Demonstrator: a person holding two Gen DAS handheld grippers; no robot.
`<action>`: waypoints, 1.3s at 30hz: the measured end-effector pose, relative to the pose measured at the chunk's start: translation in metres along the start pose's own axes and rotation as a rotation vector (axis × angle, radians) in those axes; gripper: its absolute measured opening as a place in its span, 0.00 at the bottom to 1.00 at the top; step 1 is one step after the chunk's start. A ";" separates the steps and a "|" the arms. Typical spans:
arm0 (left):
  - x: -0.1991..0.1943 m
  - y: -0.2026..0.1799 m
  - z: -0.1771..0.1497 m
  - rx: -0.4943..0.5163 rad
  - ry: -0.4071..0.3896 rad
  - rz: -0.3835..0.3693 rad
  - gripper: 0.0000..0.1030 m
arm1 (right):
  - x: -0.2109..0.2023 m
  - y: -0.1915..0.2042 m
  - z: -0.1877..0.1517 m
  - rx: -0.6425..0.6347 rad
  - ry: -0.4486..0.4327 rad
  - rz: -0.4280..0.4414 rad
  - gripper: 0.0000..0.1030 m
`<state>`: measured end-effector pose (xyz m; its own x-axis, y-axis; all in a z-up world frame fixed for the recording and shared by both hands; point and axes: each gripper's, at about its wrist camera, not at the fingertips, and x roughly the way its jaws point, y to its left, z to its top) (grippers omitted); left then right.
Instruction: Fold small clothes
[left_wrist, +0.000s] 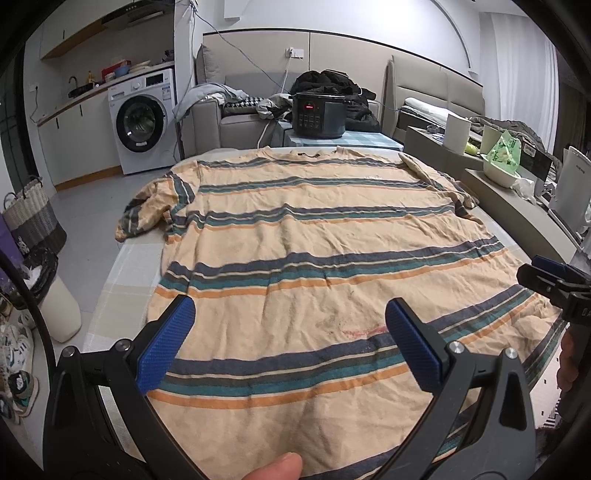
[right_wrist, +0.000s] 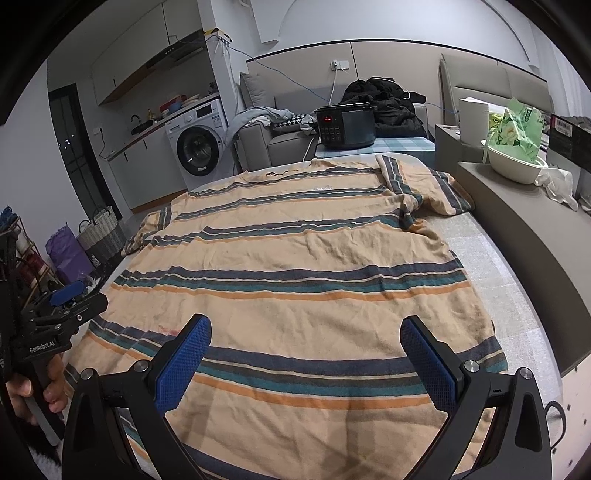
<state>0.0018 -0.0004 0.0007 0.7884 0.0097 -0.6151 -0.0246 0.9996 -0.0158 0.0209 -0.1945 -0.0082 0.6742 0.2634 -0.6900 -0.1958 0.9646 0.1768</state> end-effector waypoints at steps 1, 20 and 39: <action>-0.001 0.000 0.001 0.004 -0.004 0.007 0.99 | 0.000 0.000 0.000 0.001 -0.001 0.005 1.00; 0.000 0.008 0.020 -0.038 -0.051 -0.015 0.99 | 0.000 0.007 0.008 -0.028 -0.055 0.062 1.00; 0.012 0.014 0.020 -0.070 -0.053 -0.015 0.99 | 0.004 -0.002 0.008 -0.017 -0.080 0.018 1.00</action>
<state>0.0229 0.0143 0.0093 0.8205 -0.0020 -0.5716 -0.0539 0.9953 -0.0809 0.0296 -0.1954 -0.0058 0.7249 0.2814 -0.6288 -0.2200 0.9595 0.1758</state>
